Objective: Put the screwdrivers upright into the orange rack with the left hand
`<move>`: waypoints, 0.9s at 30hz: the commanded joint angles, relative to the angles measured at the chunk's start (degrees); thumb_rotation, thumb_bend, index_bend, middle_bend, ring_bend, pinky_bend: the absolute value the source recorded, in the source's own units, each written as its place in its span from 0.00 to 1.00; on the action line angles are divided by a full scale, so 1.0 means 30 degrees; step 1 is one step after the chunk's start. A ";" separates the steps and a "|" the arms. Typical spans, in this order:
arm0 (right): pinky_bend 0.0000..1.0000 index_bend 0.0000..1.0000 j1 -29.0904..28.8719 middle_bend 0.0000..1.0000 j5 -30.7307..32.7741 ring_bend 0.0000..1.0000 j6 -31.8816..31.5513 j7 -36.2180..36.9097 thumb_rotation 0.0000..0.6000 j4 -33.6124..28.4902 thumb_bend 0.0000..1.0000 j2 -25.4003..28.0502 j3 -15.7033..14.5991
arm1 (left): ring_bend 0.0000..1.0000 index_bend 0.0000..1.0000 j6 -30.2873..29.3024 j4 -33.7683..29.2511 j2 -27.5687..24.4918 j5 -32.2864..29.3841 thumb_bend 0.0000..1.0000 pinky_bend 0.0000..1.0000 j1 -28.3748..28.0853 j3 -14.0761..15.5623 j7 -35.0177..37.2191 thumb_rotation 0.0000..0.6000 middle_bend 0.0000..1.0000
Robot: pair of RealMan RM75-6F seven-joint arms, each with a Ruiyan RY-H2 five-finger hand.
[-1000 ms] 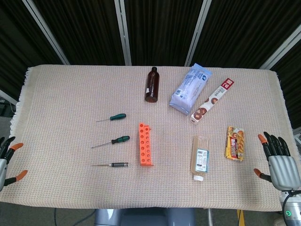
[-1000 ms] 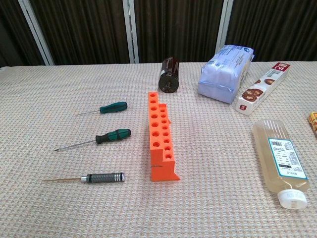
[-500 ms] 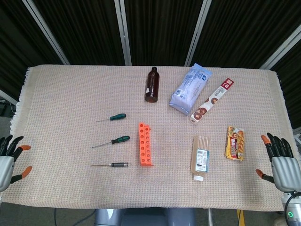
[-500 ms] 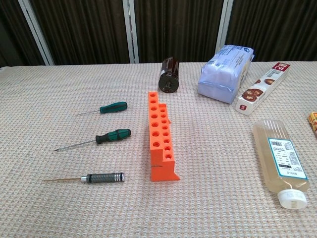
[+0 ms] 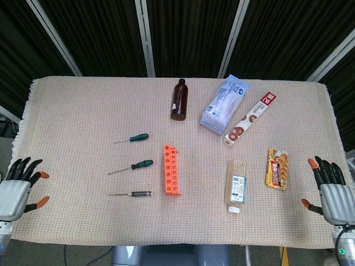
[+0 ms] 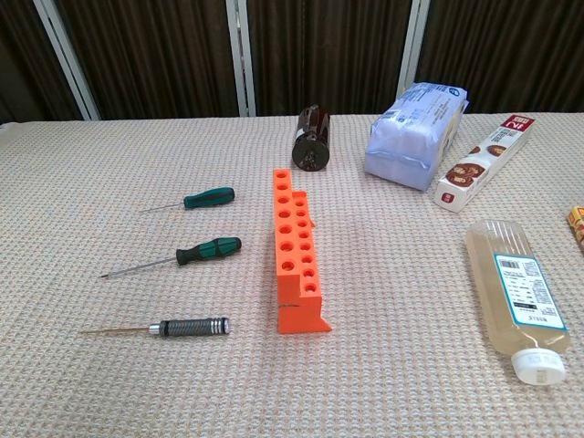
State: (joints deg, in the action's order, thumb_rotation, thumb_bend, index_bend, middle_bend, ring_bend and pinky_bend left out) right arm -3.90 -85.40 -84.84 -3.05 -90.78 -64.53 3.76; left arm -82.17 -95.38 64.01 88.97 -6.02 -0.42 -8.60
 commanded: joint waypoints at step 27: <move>0.00 0.00 0.1107 0.00 -0.0367 0.00 -0.1234 0.0435 1.00 0.0058 0.03 -0.0041 -0.0484 | 0.03 0.48 0.9753 -0.2440 0.6279 -0.5076 0.24 0.00 -0.9082 -0.1986 -1.4517 1.00 0.12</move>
State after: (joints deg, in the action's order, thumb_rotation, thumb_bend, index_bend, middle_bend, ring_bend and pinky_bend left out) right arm -0.58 -86.49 -88.56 -1.74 -90.61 -64.65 2.32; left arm -54.12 -104.85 78.13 77.29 -30.32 -6.08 -46.99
